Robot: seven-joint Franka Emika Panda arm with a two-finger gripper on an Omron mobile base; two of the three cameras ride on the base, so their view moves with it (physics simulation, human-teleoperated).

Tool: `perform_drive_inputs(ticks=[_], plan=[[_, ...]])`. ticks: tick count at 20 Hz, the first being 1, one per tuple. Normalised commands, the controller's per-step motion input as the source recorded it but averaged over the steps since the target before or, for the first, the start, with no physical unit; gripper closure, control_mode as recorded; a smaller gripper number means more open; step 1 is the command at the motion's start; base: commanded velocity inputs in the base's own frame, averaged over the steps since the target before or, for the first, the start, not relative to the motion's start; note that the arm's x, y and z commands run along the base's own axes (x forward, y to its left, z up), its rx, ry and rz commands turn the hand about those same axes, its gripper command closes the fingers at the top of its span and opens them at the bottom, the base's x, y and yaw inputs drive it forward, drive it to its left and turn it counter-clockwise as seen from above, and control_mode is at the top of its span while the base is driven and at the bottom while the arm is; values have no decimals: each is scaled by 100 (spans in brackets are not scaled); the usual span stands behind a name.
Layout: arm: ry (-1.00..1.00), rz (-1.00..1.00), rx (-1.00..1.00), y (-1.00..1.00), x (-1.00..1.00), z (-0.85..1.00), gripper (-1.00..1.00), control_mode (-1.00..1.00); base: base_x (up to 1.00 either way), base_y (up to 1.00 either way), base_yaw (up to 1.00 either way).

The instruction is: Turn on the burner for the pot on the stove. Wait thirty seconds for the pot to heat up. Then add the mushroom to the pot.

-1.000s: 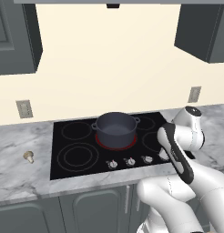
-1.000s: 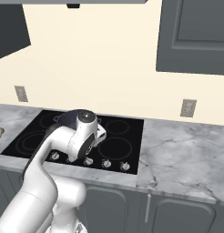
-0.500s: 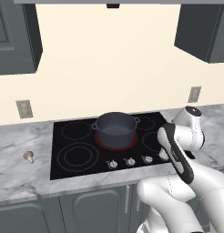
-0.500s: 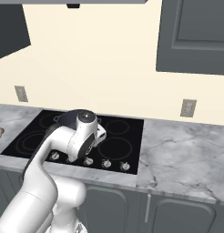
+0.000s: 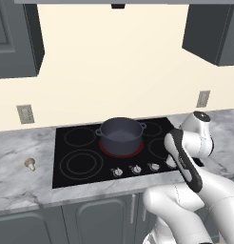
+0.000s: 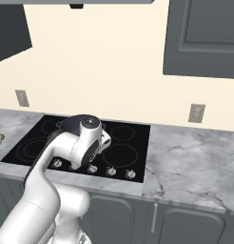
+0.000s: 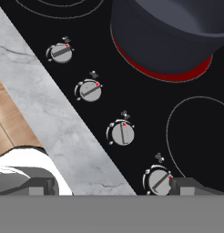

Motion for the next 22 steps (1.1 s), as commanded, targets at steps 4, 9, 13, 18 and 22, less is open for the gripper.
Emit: perform_drive_inputs(ticks=[4, 9, 13, 18, 22], plan=[[0, 0, 0, 0, 0, 0, -100, -100, 0, 0, 0], [0, 0, 0, 0, 0, 0, -100, -100, 0, 0, 0], [0, 0, 0, 0, 0, 0, -100, -100, 0, 0, 0], [0, 0, 0, 0, 0, 0, -100, -100, 0, 0, 0], [0, 0, 0, 0, 0, 0, -100, -100, 0, 0, 0]])
